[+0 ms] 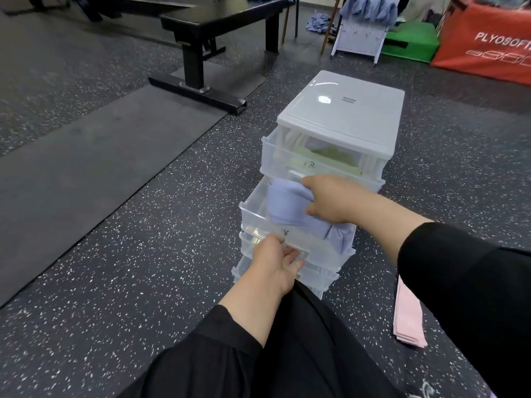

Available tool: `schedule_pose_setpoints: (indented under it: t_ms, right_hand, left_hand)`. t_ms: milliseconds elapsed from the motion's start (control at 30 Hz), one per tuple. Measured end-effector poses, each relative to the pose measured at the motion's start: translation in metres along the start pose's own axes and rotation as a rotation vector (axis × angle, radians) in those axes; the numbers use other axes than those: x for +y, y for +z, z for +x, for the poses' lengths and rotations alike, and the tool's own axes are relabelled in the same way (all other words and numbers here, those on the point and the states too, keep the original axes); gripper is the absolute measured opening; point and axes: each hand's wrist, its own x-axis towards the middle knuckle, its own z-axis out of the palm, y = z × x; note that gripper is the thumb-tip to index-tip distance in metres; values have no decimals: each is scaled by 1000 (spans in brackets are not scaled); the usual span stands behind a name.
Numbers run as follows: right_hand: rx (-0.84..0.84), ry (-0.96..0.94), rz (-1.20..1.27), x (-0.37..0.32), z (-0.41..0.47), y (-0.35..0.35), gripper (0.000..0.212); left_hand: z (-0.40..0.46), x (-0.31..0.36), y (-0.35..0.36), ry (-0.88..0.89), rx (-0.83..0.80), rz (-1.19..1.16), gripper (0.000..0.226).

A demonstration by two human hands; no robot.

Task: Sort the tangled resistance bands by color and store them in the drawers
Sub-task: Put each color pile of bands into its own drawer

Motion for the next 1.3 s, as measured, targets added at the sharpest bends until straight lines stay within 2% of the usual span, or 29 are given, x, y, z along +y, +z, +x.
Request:
schedule_pose_setpoints:
  t_ms: [233,300,400,500,567,733,867,1033,1167,1300]
  right_hand:
    - [-28,-14,63,-1,8,3,26]
    - [-43,2,64,1,12,6,22]
    - [-96,2,-33,2,15,13,18]
    - [-107,-10,-114,2,14,21,25]
    - [-85,-10,-132,4,15,27,33]
    - [92,-62,-144,5,5,32,21]
    - [113,-40,50,8,-12,31,33]
    - [260,24,361,18,-32,26,24]
    - [281,103,575,32,-39,29,22]
    - [306,174,772,47,-49,30,24]
  left_hand:
    - [-3,8,1,-29,-28,-9,17]
    - [-3,9,2,-34,-40,3,17]
    - [-3,11,3,-43,-39,27,17]
    - [-4,13,5,-48,-45,31,18]
    - [-4,13,5,-43,-52,38,20]
    - [-3,14,6,-37,-45,91,18]
    - [-6,14,8,-29,-60,106,14]
    - [-7,12,11,4,-69,126,22]
    - [-8,14,22,4,-81,166,21]
    - [0,16,36,36,-55,220,43]
